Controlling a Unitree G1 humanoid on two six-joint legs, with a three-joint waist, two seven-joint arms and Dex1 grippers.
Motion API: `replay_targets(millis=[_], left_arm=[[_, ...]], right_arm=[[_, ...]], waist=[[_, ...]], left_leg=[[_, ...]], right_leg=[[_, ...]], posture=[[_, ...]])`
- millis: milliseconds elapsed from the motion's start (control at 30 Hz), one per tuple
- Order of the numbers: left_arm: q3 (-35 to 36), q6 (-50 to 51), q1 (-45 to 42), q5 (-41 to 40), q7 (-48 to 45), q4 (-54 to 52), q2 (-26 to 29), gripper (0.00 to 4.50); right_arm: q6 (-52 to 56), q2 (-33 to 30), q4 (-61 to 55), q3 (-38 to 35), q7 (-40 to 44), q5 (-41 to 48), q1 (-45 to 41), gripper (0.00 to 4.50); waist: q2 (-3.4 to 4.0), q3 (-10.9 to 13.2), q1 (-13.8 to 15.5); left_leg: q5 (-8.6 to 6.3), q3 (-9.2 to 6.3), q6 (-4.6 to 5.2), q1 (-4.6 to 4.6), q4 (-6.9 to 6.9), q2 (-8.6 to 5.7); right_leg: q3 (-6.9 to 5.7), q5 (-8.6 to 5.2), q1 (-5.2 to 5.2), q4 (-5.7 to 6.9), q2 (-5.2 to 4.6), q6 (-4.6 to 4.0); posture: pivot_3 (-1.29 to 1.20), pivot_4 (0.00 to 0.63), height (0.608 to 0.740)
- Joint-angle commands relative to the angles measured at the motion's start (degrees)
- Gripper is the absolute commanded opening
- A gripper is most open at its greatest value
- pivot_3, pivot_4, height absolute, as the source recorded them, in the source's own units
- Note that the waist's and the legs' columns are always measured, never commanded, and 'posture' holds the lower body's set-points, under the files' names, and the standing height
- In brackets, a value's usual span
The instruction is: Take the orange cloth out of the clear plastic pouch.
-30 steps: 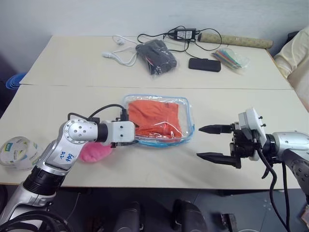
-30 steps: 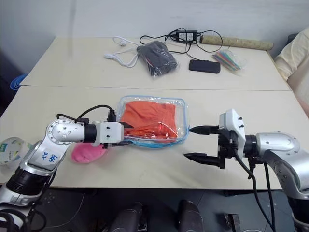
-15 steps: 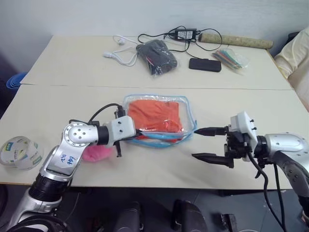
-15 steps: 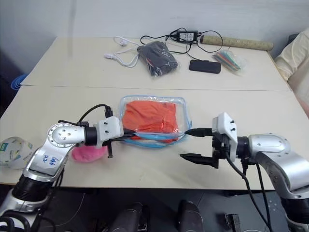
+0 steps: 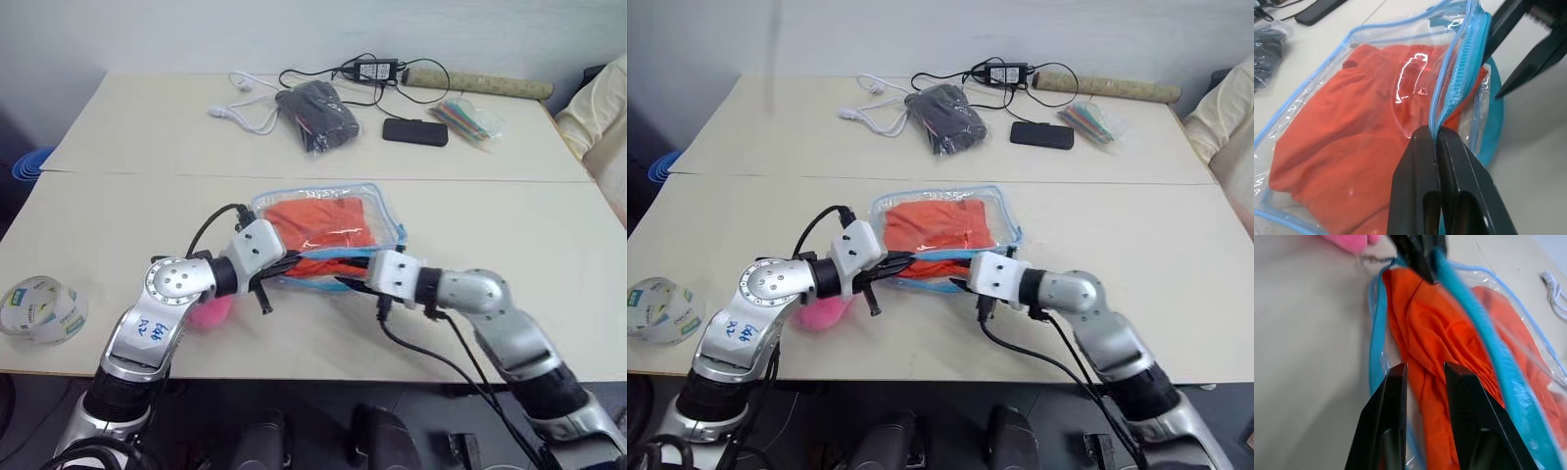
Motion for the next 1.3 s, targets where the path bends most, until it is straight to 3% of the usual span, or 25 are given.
replay_targets(millis=[33, 167, 433, 600, 700, 967, 1300], left_arm=[[1.2, 0.8, -1.5, -1.5, 0.9, -3.2, -0.2, 0.00], [0.6, 1.2, -2.5, -1.7, 1.0, -3.4, 0.1, 0.00], [-0.8, 1.6, -3.1, -1.8, 1.2, -4.3, 0.6, 0.00], [-1.4, -0.3, -2.2, -0.7, 1.2, -3.0, 1.3, 0.00], [-2.0, -3.3, -1.1, 0.7, 1.0, -0.9, 2.2, 0.00], [-1.3, -4.6, -1.8, 0.2, 0.7, 0.2, 2.1, 0.00], [-1.9, -2.2, -4.0, -1.6, 0.4, -2.9, 0.4, 0.00]], right_arm=[[-7.0, 0.5, 3.9, 1.8, -3.6, -6.9, -1.1, 2.15], [-12.9, 1.0, 10.0, 4.0, -10.1, -17.0, -3.9, 3.51], [-17.3, 2.2, 13.2, 3.6, -11.7, -20.8, -8.3, 3.51], [-8.4, 4.6, 6.8, -0.5, -3.3, -8.2, -7.1, 3.51], [-3.9, 4.9, 4.8, -1.7, -0.9, -5.7, -6.8, 3.51], [-17.2, -2.1, 9.3, 1.1, -2.1, -16.5, -8.6, 3.51], [-21.5, -0.5, 14.1, 3.6, -5.6, -24.2, -11.3, 3.51]], waist=[[0.00, 0.0, -0.1], [0.00, 0.0, -0.4], [0.00, 0.0, -0.8], [0.00, 0.0, -0.8], [0.00, 0.0, -0.9], [0.00, 0.0, -0.9], [0.00, 0.0, -1.4]], left_leg=[[0.00, 0.00, 0.00, 0.00, 0.00, 0.00], [0.01, 0.01, -0.02, 0.02, -0.02, 0.03], [0.03, 0.01, -0.06, 0.03, -0.02, 0.04], [0.03, -0.01, -0.05, 0.02, -0.04, 0.05], [0.03, -0.02, -0.05, 0.01, -0.04, 0.05], [0.02, 0.00, -0.03, 0.02, -0.05, 0.03], [0.02, -0.01, -0.04, 0.00, -0.05, 0.04]], right_leg=[[0.00, 0.00, 0.00, 0.00, 0.00, 0.00], [0.01, 0.00, 0.00, 0.01, 0.01, 0.00], [0.02, -0.01, 0.00, 0.05, 0.02, -0.02], [0.00, -0.01, 0.00, 0.03, 0.03, -0.02], [-0.01, -0.01, 0.00, 0.03, 0.02, -0.02], [0.01, -0.01, -0.01, 0.02, 0.01, -0.02], [-0.01, -0.01, -0.01, 0.00, 0.01, -0.02]], posture=[[0.00, 0.150, 0.740], [0.00, 0.150, 0.740], [0.00, 0.150, 0.740], [0.00, 0.150, 0.740], [0.00, 0.150, 0.740], [0.00, 0.150, 0.740], [0.00, 0.150, 0.740]])
